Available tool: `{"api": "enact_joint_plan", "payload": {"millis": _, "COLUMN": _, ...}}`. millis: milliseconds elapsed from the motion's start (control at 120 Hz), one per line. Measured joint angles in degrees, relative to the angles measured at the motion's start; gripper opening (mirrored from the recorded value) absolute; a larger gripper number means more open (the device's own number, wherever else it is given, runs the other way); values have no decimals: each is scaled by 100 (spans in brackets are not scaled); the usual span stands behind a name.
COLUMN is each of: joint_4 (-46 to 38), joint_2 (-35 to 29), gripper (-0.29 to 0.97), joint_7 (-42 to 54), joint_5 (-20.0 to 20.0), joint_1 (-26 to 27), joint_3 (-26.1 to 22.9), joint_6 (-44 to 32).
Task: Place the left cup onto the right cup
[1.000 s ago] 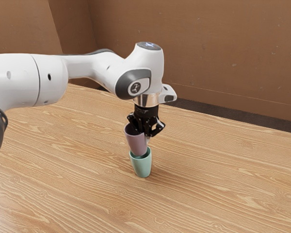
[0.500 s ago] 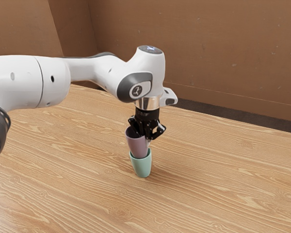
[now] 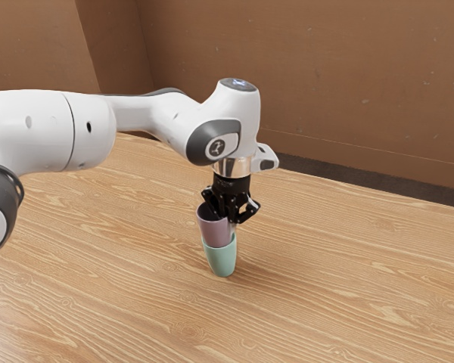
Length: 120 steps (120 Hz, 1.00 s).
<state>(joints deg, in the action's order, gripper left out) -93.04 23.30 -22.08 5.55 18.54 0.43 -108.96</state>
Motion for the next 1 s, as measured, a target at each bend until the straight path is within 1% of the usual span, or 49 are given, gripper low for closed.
{"api": "enact_joint_plan", "payload": {"millis": 25, "joint_4": 1, "joint_2": 0, "gripper": -7, "joint_7": 1, "joint_5": -5, "joint_1": 0, "joint_3": 0, "joint_6": -1}}
{"api": "enact_joint_plan", "payload": {"millis": 150, "joint_4": 5, "joint_2": 8, "gripper": 21, "joint_7": 14, "joint_5": -42, "joint_1": 5, "joint_3": 1, "joint_6": -5}}
{"api": "enact_joint_plan", "payload": {"millis": 208, "joint_4": 4, "joint_2": 9, "gripper": 32, "joint_7": 18, "joint_5": -62, "joint_1": 13, "joint_3": 1, "joint_6": -6}}
{"api": "enact_joint_plan", "payload": {"millis": 283, "joint_4": 15, "joint_2": 10, "gripper": 42, "joint_7": 23, "joint_5": -91, "joint_1": 18, "joint_3": 1, "joint_6": -5}}
{"api": "enact_joint_plan", "payload": {"millis": 375, "joint_4": 33, "joint_2": 10, "gripper": 51, "joint_7": 18, "joint_5": -108, "joint_1": 25, "joint_3": 1, "joint_6": -4}}
{"api": "enact_joint_plan", "payload": {"millis": 483, "joint_4": 48, "joint_2": 6, "gripper": 57, "joint_7": 11, "joint_5": -113, "joint_1": 34, "joint_3": 1, "joint_6": -3}}
{"api": "enact_joint_plan", "payload": {"millis": 617, "joint_4": 62, "joint_2": -9, "gripper": 61, "joint_7": 4, "joint_5": -114, "joint_1": 31, "joint_3": 1, "joint_6": 0}}
{"api": "enact_joint_plan", "payload": {"millis": 892, "joint_4": 147, "joint_2": -102, "gripper": 65, "joint_7": -6, "joint_5": -89, "joint_1": 35, "joint_3": -13, "joint_6": 10}}
{"api": "enact_joint_plan", "payload": {"millis": 1000, "joint_4": 303, "joint_2": -177, "gripper": 66, "joint_7": -9, "joint_5": -74, "joint_1": 41, "joint_3": -41, "joint_6": 43}}
